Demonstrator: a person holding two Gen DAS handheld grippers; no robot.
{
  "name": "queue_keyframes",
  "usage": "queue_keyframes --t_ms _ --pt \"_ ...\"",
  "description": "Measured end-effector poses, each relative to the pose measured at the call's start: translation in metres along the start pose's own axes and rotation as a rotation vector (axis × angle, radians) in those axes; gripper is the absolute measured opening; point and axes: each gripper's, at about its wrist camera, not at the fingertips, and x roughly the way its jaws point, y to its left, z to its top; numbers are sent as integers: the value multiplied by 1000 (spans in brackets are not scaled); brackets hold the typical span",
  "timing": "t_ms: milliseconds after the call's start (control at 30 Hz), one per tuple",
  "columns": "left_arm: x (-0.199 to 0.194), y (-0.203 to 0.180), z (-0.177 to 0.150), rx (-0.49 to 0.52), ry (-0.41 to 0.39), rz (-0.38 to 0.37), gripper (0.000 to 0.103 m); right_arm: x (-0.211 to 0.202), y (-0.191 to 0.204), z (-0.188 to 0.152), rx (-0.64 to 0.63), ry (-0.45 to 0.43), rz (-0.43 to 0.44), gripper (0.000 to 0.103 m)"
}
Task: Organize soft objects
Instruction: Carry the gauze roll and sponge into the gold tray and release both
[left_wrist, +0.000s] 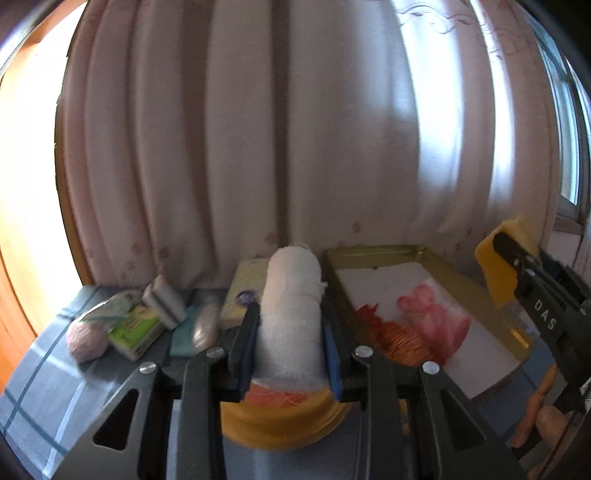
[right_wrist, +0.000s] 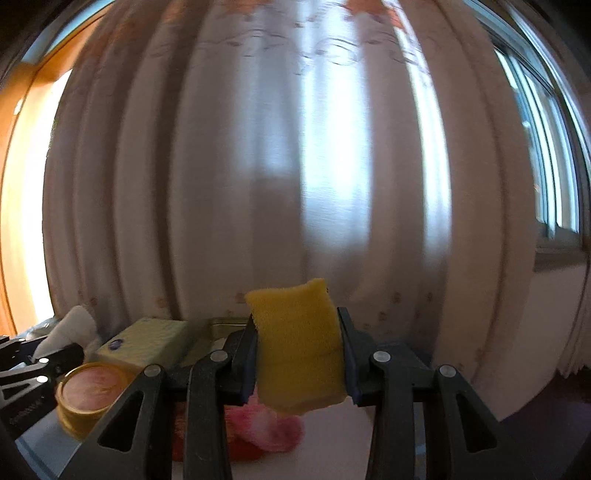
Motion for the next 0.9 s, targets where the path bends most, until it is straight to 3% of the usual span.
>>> queue_keyframes --t_ms 233,500,667,900 --pt "21 -33 22 26 6 -48 31 13 -38 3 106 44 -42 40" --pt "56 -65 33 32 76 -93 31 33 -58 12 148 94 -36 40" --pt "79 -79 43 35 134 -96 31 59 -56 24 140 194 11 40" --pt "124 -89 54 5 312 -66 31 108 -46 42 114 358 64 40"
